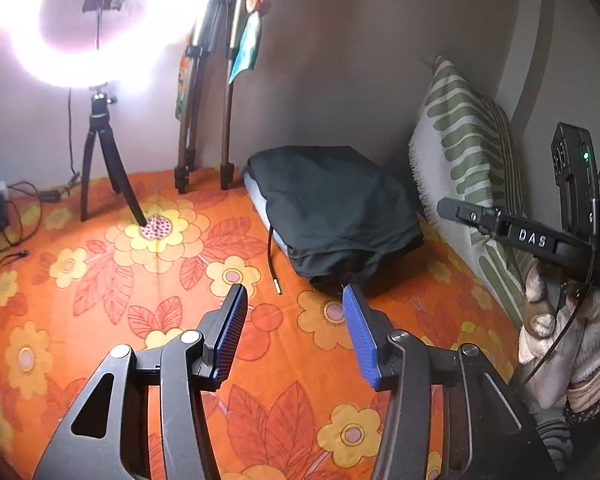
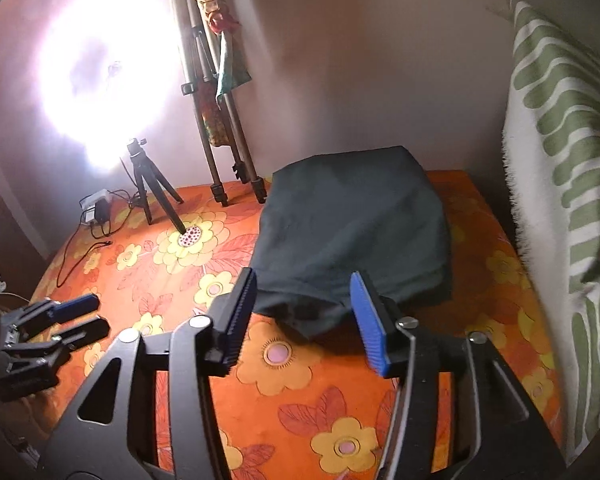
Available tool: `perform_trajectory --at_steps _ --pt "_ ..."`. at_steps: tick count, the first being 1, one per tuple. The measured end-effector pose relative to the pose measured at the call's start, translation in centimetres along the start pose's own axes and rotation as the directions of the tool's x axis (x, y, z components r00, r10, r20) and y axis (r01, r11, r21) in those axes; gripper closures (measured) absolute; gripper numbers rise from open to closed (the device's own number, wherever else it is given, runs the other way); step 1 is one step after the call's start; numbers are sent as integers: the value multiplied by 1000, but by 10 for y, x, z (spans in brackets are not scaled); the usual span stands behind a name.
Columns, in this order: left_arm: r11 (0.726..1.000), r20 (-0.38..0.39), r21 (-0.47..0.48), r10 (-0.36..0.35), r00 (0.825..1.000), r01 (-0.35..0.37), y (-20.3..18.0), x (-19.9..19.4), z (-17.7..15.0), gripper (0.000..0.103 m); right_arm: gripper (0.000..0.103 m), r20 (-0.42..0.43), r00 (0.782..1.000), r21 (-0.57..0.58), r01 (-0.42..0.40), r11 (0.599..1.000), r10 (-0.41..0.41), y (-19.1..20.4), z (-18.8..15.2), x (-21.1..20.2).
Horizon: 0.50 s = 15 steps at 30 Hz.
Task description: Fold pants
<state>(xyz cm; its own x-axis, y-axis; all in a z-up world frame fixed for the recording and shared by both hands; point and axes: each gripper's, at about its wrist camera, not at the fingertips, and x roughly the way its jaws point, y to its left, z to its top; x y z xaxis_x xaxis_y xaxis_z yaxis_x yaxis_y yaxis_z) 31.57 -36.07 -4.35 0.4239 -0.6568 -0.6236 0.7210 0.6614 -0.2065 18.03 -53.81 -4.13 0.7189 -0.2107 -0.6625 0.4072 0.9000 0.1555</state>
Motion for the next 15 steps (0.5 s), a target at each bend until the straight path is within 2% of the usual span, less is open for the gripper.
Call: perform_trajectory --at_steps 2,6,9,12,14,15 --pt "1000 13 0 2 1000 -2 -2 -6 -2 48 49 1 1000 -7 12 1000 -12 1 -6 -5" --pt "1000 28 4 11 1000 -12 -6 -14 -6 47 42 22 999 -6 35 999 -35 4 -15 -18" --pt "1000 32 5 3 999 -4 -9 -18 -9 46 42 37 997 -13 65 998 -64 7 -24 -26" --pt "1000 39 8 3 999 -4 -12 -22 -15 39 40 47 993 -23 106 994 -105 12 -32 -31" --pt "1000 40 15 6 999 -7 -15 -23 -20 39 22 64 989 -18 137 990 -136 14 -39 -36" --pt "1000 40 21 10 999 -11 -16 -23 -22 38 20 81 985 -14 155 988 -153 16 -42 -40"
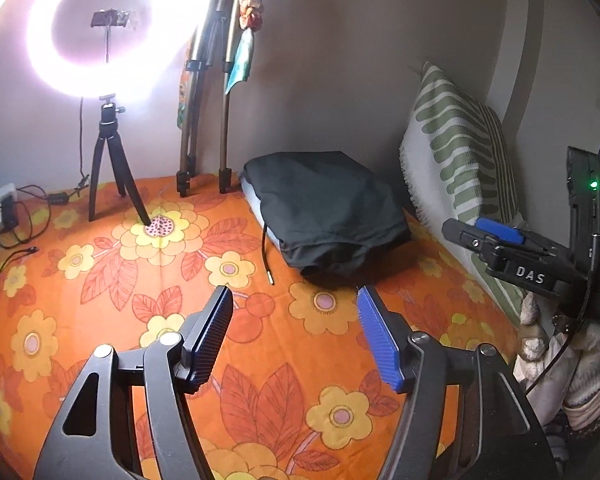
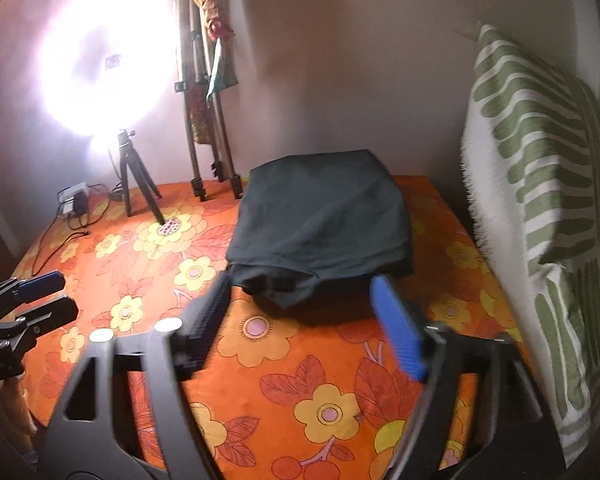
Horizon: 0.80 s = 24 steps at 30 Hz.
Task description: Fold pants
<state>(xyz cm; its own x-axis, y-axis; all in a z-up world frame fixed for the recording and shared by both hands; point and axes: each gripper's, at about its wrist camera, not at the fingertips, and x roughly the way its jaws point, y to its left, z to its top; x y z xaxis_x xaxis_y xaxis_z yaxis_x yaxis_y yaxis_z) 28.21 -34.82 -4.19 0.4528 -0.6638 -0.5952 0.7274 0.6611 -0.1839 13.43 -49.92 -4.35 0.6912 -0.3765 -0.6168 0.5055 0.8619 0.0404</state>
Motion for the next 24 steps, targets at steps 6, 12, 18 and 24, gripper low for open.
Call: perform_trajectory --at_steps 6,12,18,24 --pt "999 -7 20 34 999 -34 -4 -5 -9 33 10 45 996 13 76 997 -76 4 -12 -19" --pt "996 -4 22 88 996 -88 -4 -15 -16 32 1 92 988 29 123 992 -125 9 -24 -35" --pt "990 -18 43 135 991 -134 -5 -17 -25 28 0 94 989 16 112 994 -113 16 -26 -33" --pt "988 2 32 154 988 -154 -4 -25 -27 22 0 98 989 15 108 994 -109 17 -27 -33"
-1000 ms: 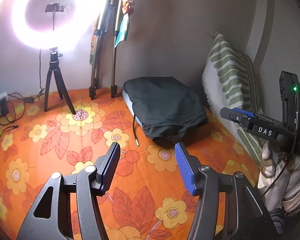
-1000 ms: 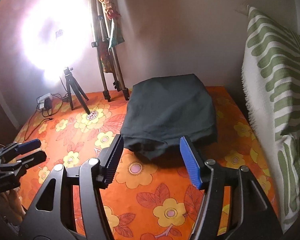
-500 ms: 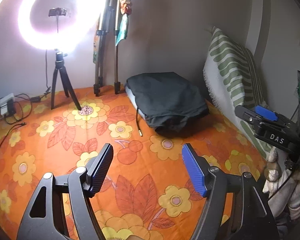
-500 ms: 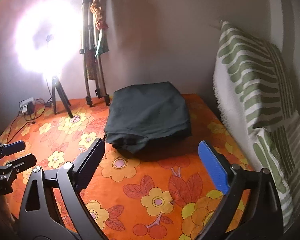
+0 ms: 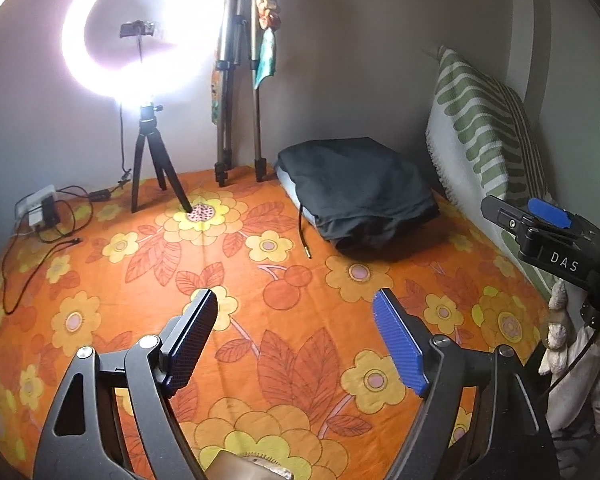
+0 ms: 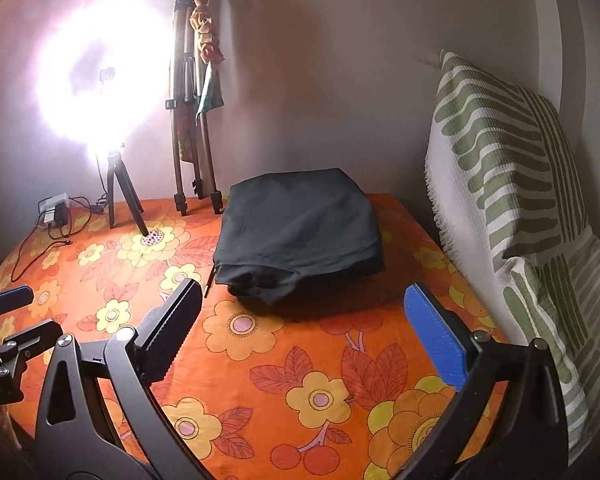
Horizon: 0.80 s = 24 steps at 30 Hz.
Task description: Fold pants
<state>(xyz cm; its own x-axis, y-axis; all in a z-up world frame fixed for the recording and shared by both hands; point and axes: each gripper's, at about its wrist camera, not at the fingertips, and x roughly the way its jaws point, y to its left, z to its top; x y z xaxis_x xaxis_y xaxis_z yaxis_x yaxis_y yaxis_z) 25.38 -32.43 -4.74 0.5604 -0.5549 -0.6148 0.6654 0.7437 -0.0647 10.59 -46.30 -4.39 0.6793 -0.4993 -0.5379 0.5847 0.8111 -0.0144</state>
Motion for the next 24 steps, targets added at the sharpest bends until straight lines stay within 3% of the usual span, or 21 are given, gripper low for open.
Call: perform_trajectory --at_steps 5,24 --pt "999 13 -33 10 1000 -10 6 -2 1 20 0 3 1000 31 -6 999 6 -4 1 0" --pt "1000 29 -16 27 999 -26 3 -7 1 19 0 17 1000 40 -11 999 10 -1 4 -1"
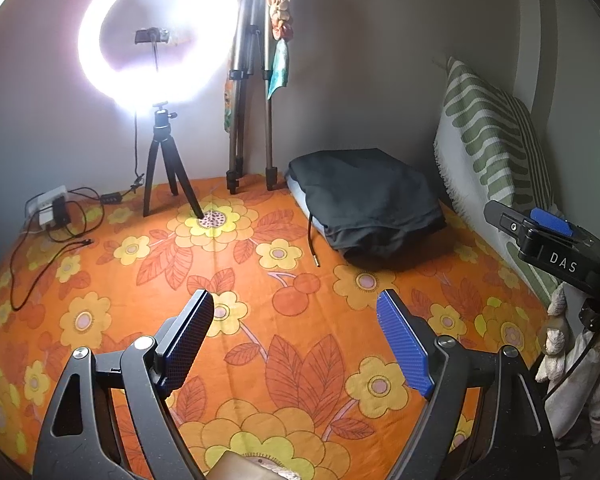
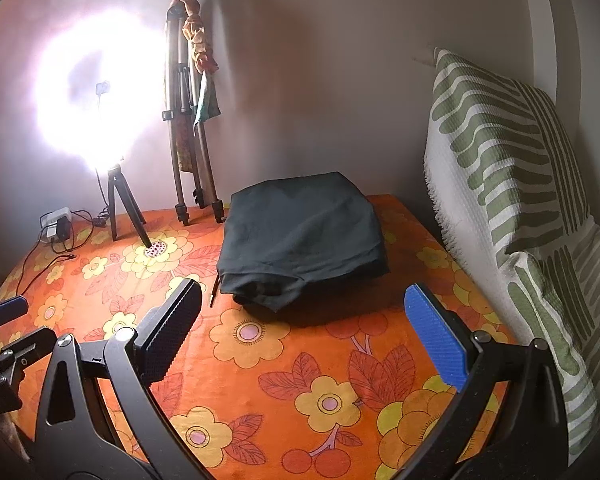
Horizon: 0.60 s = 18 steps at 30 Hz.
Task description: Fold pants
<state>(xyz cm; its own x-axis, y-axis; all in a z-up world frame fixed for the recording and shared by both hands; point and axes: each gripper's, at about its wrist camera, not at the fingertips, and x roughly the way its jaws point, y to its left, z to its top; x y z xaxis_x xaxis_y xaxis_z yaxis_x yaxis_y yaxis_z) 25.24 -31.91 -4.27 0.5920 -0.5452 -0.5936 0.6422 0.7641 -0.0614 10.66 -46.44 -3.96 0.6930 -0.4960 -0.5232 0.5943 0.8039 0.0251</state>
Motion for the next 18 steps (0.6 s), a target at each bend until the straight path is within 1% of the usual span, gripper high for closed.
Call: perform_trajectory --at_steps 18 --pt "1000 6 17 -5 1000 5 -6 -4 1 19 0 0 1000 -10 -2 1000 2 4 -2 0"
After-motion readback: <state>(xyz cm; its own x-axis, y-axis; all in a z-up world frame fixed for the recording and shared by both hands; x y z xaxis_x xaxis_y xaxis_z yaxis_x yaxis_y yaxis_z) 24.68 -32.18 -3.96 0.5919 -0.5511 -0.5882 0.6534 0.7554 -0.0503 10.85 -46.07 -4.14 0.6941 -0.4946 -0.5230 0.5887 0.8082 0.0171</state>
